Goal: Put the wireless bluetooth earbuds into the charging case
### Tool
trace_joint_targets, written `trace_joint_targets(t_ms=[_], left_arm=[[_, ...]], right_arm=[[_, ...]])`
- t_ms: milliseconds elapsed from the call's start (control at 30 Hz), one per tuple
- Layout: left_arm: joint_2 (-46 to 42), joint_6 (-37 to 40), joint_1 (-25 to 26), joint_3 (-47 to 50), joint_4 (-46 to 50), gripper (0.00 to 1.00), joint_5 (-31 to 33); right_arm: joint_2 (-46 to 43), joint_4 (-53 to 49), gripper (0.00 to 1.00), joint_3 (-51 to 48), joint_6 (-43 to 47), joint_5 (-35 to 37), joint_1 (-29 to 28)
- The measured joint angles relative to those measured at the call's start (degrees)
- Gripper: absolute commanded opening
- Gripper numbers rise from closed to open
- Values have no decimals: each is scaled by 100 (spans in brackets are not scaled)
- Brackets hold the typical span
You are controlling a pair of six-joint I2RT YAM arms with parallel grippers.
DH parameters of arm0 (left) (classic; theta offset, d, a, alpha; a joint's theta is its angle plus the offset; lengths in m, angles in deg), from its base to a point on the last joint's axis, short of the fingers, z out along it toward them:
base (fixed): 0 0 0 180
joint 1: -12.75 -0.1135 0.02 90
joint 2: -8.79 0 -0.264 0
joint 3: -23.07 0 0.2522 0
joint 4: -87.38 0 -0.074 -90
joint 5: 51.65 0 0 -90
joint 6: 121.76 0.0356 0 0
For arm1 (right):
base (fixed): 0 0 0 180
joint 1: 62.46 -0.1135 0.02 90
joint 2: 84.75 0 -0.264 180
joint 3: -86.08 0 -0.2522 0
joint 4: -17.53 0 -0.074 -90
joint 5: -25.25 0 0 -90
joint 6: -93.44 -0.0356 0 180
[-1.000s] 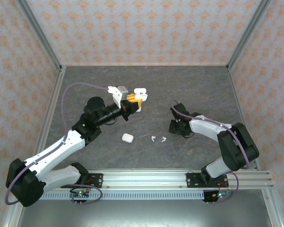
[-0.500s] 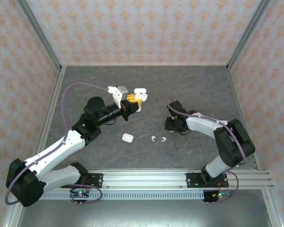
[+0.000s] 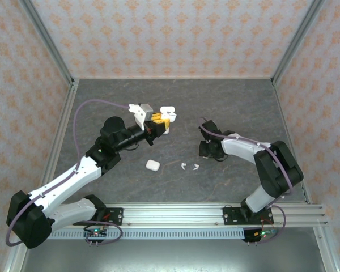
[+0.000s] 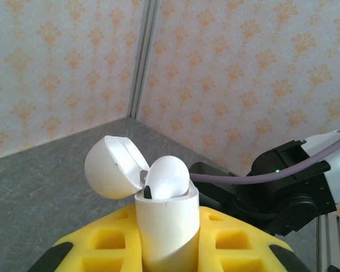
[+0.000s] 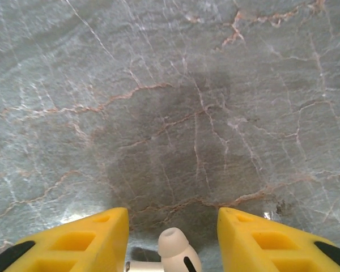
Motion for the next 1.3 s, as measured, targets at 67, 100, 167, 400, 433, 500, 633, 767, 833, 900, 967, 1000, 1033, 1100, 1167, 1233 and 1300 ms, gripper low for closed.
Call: trace_joint_targets(t_ms=[67,100,167,400,433,500,633,767,833,900,967,1000,1033,1100,1167,1233,1300], left_arm=[[-13,0,0,17,0,0,2],[-20,0,0,22,0,0,4],[-28,0,0,31,0,0,20],[-52,0,0,42,0,0,42],[-57,2,0,46,0,0,44],[-74,2,0,66,0,0,59],[-79,2,0,79,0,0,105],[-79,2,0,83,2,0,138],[-79,2,0,85,0,0,144],[-79,2,0,85,0,0,144],[-87,2,0,85,2,0,144],[-98,2,0,85,2,0,144],[-111,2,0,85,4,0,146],[-146,4,0,96,2,0,146],[-195,4,0,122,13,0,149],[-212,4,0,122,17,0,149],[-219,4,0,122,22,0,149]], right_arm=[[11,-11,47,7,0,2,-17],[13,-33,47,17,-4,4,-37],[11,-83,48,17,-37,24,-90],[-48,-284,48,-17,-195,87,-190],[-87,-337,48,-48,-227,92,-195],[-195,-463,48,-140,-304,149,-208],[-402,-699,48,-306,-459,313,-214],[-505,-863,47,-354,-540,450,-210],[-535,-866,48,-363,-525,439,-210],[-608,-861,48,-365,-446,350,-210],[-730,-870,48,-343,-339,256,-210],[-787,-881,48,-313,-289,234,-210],[-826,-922,48,-243,-236,225,-210],[-828,-986,48,-57,-125,214,-205],[-774,-1032,47,160,-7,195,-179],[-638,-1043,47,337,92,164,-146],[-435,-1049,47,485,179,125,-103]])
